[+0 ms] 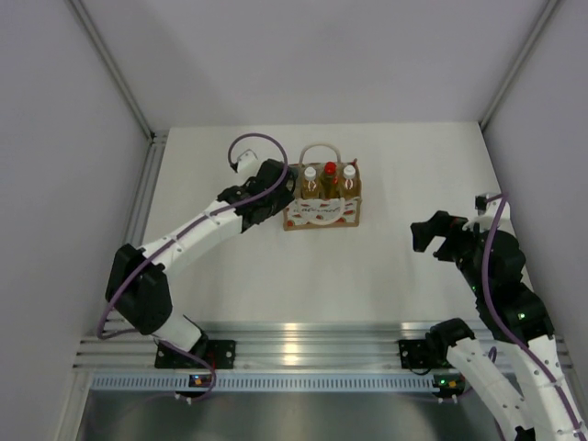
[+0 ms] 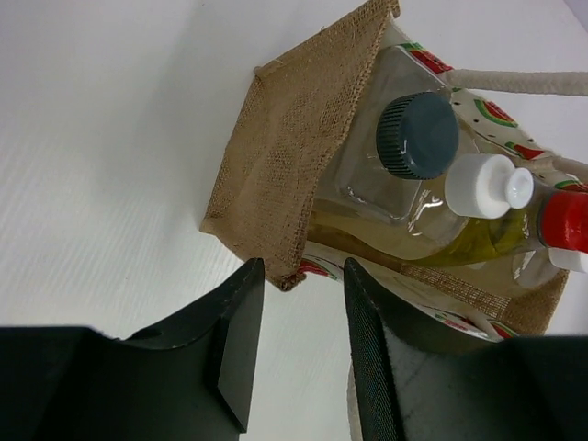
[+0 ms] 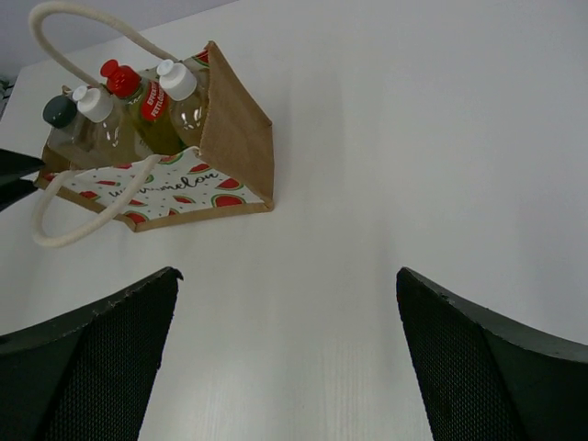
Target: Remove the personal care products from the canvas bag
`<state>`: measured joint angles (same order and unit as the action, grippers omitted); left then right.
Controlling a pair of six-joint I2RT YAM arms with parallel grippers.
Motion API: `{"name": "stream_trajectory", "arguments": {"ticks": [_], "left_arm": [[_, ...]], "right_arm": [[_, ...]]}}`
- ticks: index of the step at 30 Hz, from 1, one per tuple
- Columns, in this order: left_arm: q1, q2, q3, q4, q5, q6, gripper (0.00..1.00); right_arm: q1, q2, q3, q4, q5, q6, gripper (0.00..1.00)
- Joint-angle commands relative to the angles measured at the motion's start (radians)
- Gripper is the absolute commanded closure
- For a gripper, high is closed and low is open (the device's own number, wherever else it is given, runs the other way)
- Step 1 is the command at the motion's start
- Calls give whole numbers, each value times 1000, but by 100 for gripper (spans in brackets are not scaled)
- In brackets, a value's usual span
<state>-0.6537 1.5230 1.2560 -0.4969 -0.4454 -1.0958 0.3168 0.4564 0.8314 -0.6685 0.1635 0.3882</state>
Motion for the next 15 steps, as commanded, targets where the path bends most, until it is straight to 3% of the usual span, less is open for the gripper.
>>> {"name": "stream_trajectory", "arguments": {"ticks": [1,6,9,10,13,15], "left_arm": [[-7,26,39,35,-48,-55,55],[-9,63,36,37,-78,-68,56],[-9,80,33,38,-58,-81,69],[-14,81,22,37,-58,-85,77],[-23,86,-3,43,-62,-102,85],[-23,92,-29,54,-55,-108,95]], "right_arm": [[15,-8,8,33,-10,8,0],[15,-15,14,33,-10,1,1],[15,-13,12,33,-15,3,0],[15,-12,8,33,-16,3,1],[15,-5,5,35,-19,9,1],[15,2,5,37,-24,9,0]]}}
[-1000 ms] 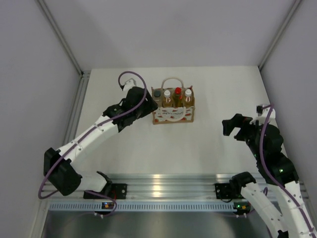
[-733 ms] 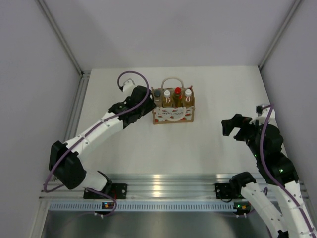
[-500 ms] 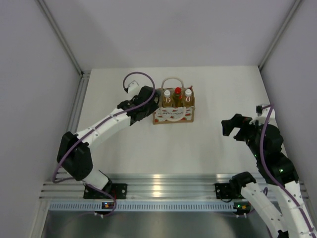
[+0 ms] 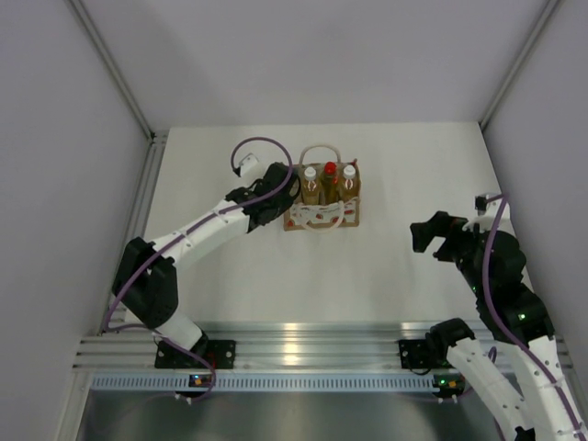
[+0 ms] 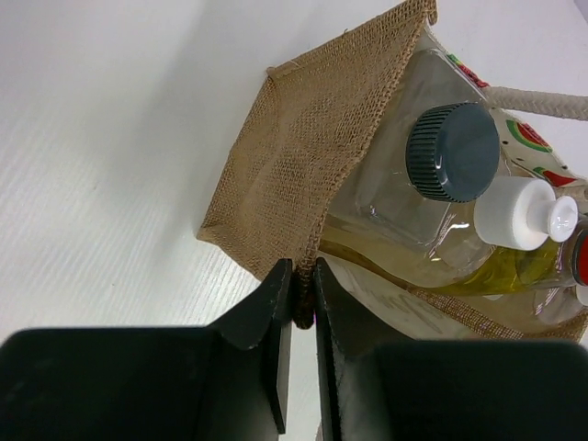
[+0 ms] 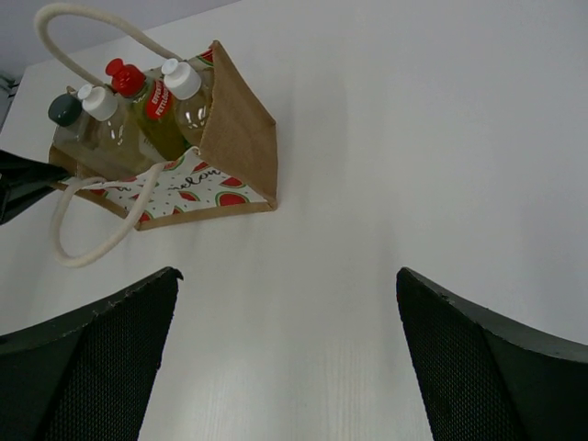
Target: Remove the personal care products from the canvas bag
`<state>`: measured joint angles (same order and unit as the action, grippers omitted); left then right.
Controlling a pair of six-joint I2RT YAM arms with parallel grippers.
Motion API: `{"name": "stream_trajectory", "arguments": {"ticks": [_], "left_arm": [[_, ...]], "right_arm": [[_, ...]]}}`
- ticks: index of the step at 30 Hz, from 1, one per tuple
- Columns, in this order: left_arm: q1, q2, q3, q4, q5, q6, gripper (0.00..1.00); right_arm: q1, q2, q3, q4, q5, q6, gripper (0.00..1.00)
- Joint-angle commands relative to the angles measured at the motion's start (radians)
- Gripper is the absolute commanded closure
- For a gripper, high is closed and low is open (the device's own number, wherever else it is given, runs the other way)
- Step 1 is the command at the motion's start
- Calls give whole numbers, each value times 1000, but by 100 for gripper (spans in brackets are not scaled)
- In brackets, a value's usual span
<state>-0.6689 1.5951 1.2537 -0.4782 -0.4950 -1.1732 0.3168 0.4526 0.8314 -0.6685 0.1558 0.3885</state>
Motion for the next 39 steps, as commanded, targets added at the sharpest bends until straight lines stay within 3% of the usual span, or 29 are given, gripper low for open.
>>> {"name": "stream_trajectory", "arguments": {"ticks": [1,14,23,27,30,36,39], "left_arm": [[-8,22,-33,36,-2,-36,100],[-18,49,-174,113,-16,-11,100],[-20,48,-249,179,12,3,100],[-26,46,-255,187,42,-8,100],[-34,40,-255,188,49,-8,100],[-35,5,-275,187,55,-22,100],[-34,-15,-290,188,39,-52,100]], "right_arm": [[15,11,5,35,-16,9,1],[15,107,-28,144,-74,29,0],[15,325,-19,309,-145,53,1],[18,490,90,374,-185,46,18],[42,624,167,380,-194,21,25],[168,779,323,394,-160,3,29],[269,840,382,408,-56,-2,29]]}}
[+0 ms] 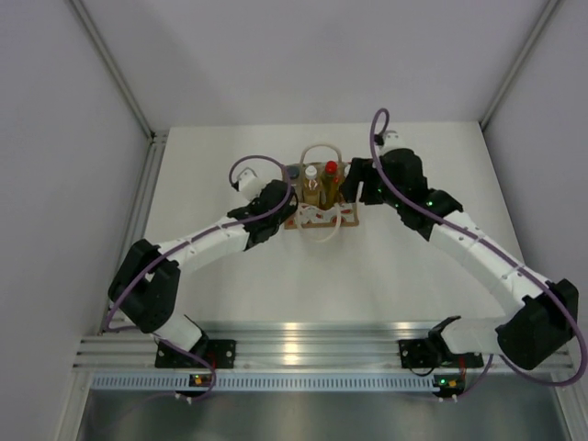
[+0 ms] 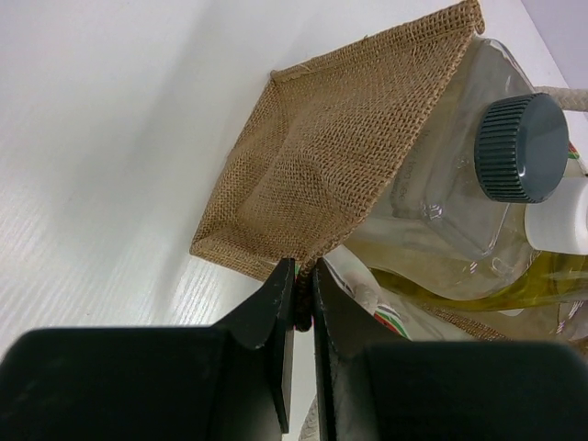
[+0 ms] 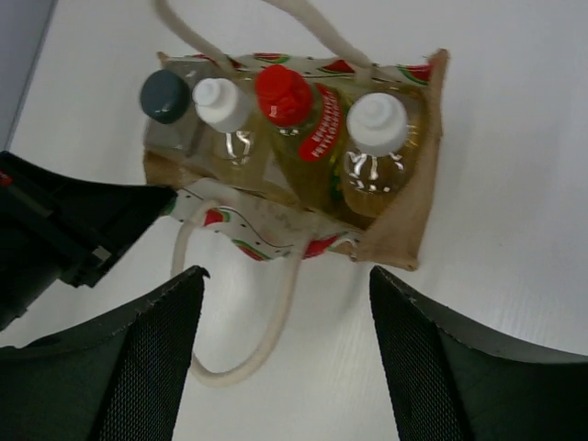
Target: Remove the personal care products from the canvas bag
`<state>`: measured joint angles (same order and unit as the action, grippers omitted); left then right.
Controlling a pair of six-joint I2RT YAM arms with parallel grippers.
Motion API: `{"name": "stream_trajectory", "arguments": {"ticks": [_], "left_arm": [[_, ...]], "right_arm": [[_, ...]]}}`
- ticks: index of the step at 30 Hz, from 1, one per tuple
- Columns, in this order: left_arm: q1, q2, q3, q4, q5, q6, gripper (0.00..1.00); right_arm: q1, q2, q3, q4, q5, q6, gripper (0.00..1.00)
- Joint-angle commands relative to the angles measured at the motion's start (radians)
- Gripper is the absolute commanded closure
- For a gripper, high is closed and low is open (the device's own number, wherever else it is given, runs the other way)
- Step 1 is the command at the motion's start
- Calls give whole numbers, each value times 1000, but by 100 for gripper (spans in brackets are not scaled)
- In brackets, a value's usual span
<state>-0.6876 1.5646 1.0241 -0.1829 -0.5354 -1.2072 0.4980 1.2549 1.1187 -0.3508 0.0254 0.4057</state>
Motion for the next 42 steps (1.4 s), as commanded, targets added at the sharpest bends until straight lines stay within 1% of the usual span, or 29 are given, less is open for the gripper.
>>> {"name": "stream_trajectory", "arguments": {"ticks": [1,6,7,9,11,14,18,23,30,36,39,40,41,42], "left_arm": [[-16,14,-65,-107,77,-23,100],[-15,-5,-67,-104,87,-52,100],[-15,-12,-68,-107,87,-58,100],[-13,-23,-79,-107,91,-90,100],[-12,-41,-96,-84,95,-109,100],[-9,-60,-120,-37,124,-144,100],[-3,-78,-163,31,173,-170,100],[3,-78,-159,39,193,-160,100],[28,-69,-208,126,253,-126,100],[39,-61,-236,174,279,-98,100],[42,-60,-236,172,282,-88,100],[42,-60,-237,172,285,-84,100],[43,-60,-239,201,287,-78,100],[45,-58,-239,206,287,-78,100]], "right_arm": [[126,52,110,92,135,-18,29],[186,173,222,102,163,8,32],[213,191,242,102,180,12,32],[241,242,291,99,205,16,34],[273,286,322,90,272,41,36],[287,340,358,87,301,80,38],[312,412,420,87,332,84,39],[321,507,478,72,353,90,40],[321,610,558,47,375,85,40],[327,687,627,13,358,78,45],[333,721,665,-20,395,82,45],[339,733,673,-42,430,84,45],[343,741,676,-50,445,84,45],[347,748,682,-60,470,91,47]]}}
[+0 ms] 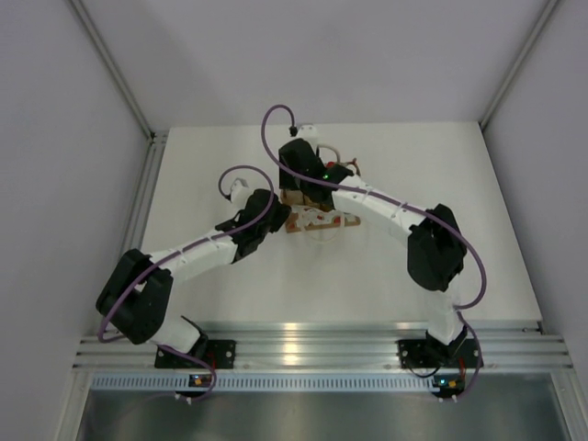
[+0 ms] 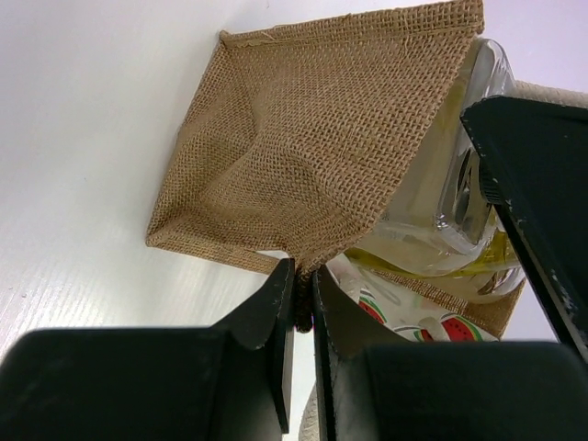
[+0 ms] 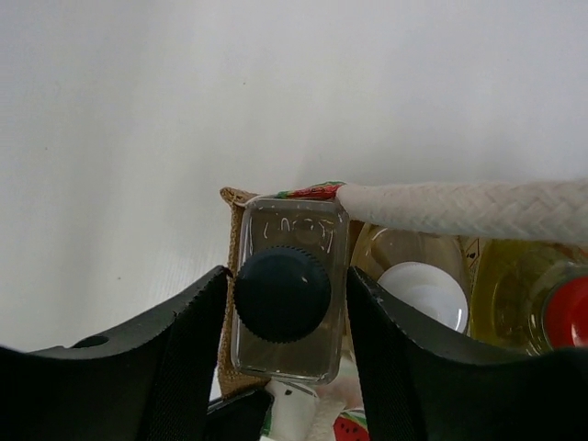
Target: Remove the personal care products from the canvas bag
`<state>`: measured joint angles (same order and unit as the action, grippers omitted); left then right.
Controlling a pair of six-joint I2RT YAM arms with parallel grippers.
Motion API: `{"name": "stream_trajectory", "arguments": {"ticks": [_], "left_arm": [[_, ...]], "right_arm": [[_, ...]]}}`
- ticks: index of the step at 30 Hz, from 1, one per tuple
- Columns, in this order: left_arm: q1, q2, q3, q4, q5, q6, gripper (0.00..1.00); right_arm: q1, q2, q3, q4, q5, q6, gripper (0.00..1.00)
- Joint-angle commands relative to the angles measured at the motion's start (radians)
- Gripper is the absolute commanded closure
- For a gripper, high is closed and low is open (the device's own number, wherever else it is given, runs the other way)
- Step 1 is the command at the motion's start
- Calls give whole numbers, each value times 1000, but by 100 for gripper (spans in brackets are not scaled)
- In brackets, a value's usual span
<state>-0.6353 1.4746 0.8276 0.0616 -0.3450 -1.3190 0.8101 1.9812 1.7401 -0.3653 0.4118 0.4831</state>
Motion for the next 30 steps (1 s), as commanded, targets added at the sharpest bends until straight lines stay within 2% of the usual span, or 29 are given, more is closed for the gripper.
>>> {"name": "stream_trajectory", "arguments": {"ticks": [1,12,22,25,26,27,30], "left_arm": [[-7,32,-45,-39,97,33,100],[3,20,-67,-16,106,41,100],[13,33,-59,-8,121,53,100],[16,39,-59,-6,127,55,100],[17,38,-59,-6,129,55,100],[17,39,-59,-5,130,53,100],[19,38,-59,-5,132,53,100]], "right_arm": [[40,25,61,-49,93,17,47],[58,145,139,-113,136,46,46],[69,160,138,-112,102,66,36],[75,154,124,-112,125,74,39],[77,153,118,-113,130,77,47],[78,153,116,-112,128,77,49],[80,157,110,-113,131,78,51]]}}
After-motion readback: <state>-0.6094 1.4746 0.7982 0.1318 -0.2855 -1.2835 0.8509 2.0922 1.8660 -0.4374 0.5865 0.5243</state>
